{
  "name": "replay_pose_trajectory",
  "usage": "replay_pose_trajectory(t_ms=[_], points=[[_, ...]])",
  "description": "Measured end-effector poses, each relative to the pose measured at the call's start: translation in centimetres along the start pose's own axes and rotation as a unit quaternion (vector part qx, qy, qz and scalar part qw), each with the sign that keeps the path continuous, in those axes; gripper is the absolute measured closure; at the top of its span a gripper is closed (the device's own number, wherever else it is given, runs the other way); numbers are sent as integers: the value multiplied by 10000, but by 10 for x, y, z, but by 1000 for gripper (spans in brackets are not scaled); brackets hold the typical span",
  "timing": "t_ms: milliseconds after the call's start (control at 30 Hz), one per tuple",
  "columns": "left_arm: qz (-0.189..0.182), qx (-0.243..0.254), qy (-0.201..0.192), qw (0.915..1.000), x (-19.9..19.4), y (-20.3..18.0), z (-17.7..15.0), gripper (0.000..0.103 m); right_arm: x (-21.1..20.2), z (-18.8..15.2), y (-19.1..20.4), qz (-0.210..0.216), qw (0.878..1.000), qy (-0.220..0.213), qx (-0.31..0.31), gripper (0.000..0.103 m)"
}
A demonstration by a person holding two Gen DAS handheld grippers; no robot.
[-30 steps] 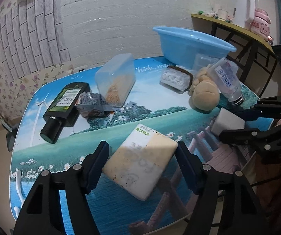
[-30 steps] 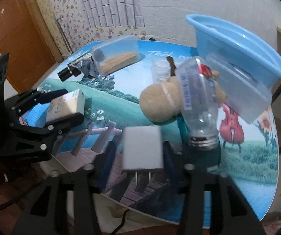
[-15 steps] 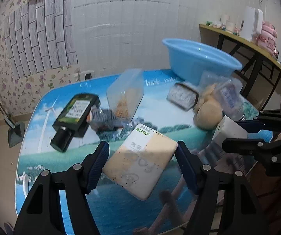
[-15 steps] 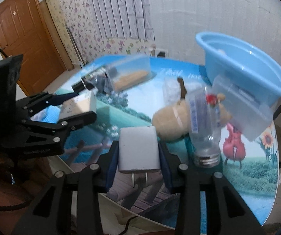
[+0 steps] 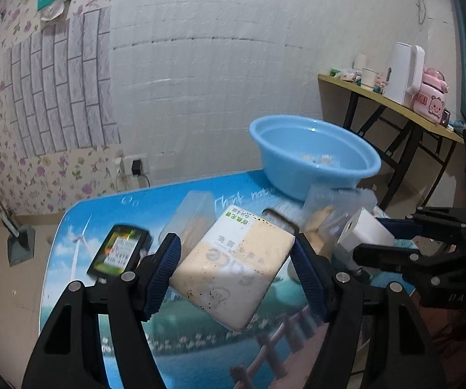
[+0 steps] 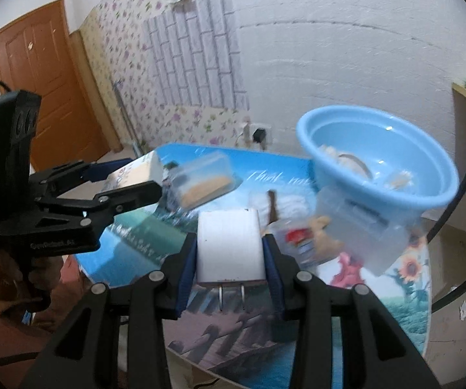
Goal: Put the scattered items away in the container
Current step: 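Carry the soap bar and charger into the blue basin and release both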
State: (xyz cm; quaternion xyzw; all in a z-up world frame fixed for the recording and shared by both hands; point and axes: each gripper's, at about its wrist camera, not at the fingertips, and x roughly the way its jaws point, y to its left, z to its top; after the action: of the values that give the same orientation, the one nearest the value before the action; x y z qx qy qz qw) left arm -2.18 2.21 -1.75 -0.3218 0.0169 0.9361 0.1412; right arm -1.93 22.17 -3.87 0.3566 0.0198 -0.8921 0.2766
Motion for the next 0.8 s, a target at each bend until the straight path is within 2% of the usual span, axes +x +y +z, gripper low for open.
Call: replay_pose_trajectory(t_ms=[167,400,800], points=[[-18,74,-8,10000,11,-8,17,33,-6,11,-14,-209,9995,-230,66,65],[-190,178,-40,9997,25,-24,44,33,-15,27,-37,-269,9978,-566,225,65],[-357,520,-93,9980,70,-66,97,33,-3,45,-111,-659,9931,-652,719,65]])
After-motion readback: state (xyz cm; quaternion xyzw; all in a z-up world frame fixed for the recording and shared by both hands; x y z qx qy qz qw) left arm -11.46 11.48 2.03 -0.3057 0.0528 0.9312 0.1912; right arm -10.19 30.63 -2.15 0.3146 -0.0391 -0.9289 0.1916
